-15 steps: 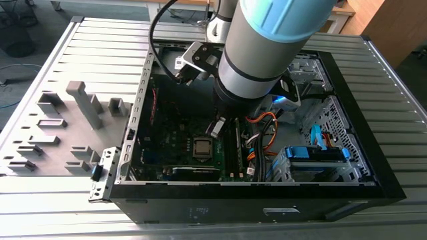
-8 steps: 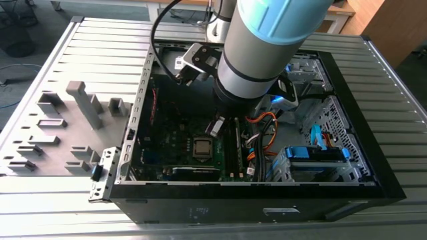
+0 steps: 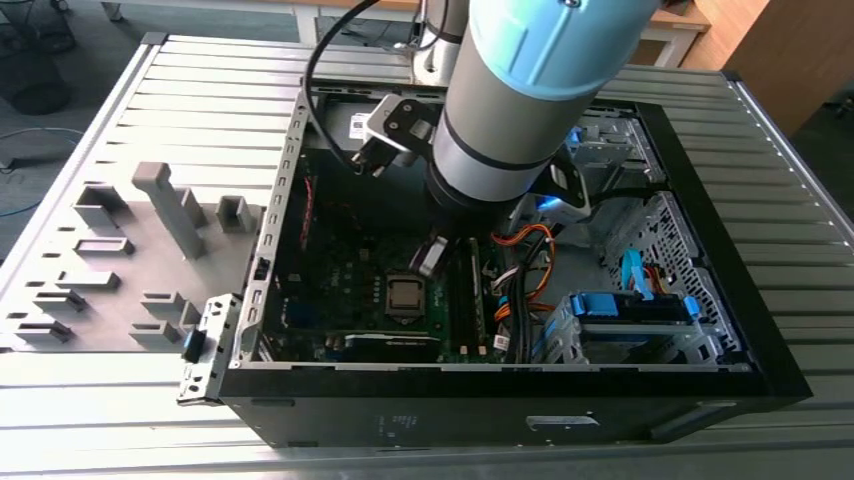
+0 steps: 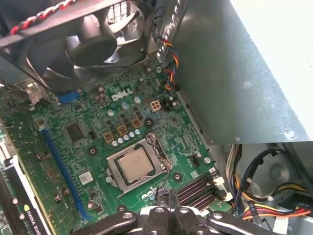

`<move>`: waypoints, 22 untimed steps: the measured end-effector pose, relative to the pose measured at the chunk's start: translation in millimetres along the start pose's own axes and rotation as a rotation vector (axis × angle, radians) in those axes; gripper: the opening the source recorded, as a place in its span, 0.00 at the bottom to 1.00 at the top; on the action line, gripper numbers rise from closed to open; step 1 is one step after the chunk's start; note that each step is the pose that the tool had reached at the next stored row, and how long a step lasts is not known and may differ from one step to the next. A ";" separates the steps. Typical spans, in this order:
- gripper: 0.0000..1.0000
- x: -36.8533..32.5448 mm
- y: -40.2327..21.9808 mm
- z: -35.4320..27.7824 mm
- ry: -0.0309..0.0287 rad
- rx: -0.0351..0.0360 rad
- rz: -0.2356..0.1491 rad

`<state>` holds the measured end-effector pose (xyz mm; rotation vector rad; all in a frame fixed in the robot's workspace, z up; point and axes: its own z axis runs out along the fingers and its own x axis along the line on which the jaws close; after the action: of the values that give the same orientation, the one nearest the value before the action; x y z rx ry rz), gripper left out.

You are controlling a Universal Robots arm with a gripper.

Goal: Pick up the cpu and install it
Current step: 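Install the first cpu locking lever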

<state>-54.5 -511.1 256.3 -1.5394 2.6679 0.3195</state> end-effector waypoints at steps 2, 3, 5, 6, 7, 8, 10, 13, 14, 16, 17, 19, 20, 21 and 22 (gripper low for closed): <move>0.11 0.2 0.0 2.7 0.0042 0.0025 0.000; 0.11 0.4 -0.1 3.8 0.0074 0.0044 0.001; 0.11 0.7 -0.1 5.1 0.0152 0.0089 0.001; 0.11 0.7 -0.2 5.6 0.0189 0.0110 0.001; 0.11 0.7 -0.2 6.1 0.0222 0.0130 0.002; 0.11 0.7 -0.2 6.4 0.0240 0.0141 0.002; 0.11 0.7 -0.1 6.5 0.0246 0.0144 0.002; 0.11 0.4 0.0 6.6 0.0245 0.0144 0.002; 0.11 0.2 0.1 6.6 0.0245 0.0144 0.002; 0.11 -0.4 0.5 6.7 0.0245 0.0144 0.002; 0.11 -0.9 0.7 6.9 0.0245 0.0144 0.002; 0.11 -1.7 1.1 7.0 0.0245 0.0144 0.002; 0.11 -2.2 1.2 7.1 0.0246 0.0144 0.002; 0.11 -2.7 1.3 7.2 0.0245 0.0143 0.002; 0.11 -3.1 1.4 7.3 0.0244 0.0144 0.002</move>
<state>-54.6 -506.3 249.8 -1.5471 2.6840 0.2828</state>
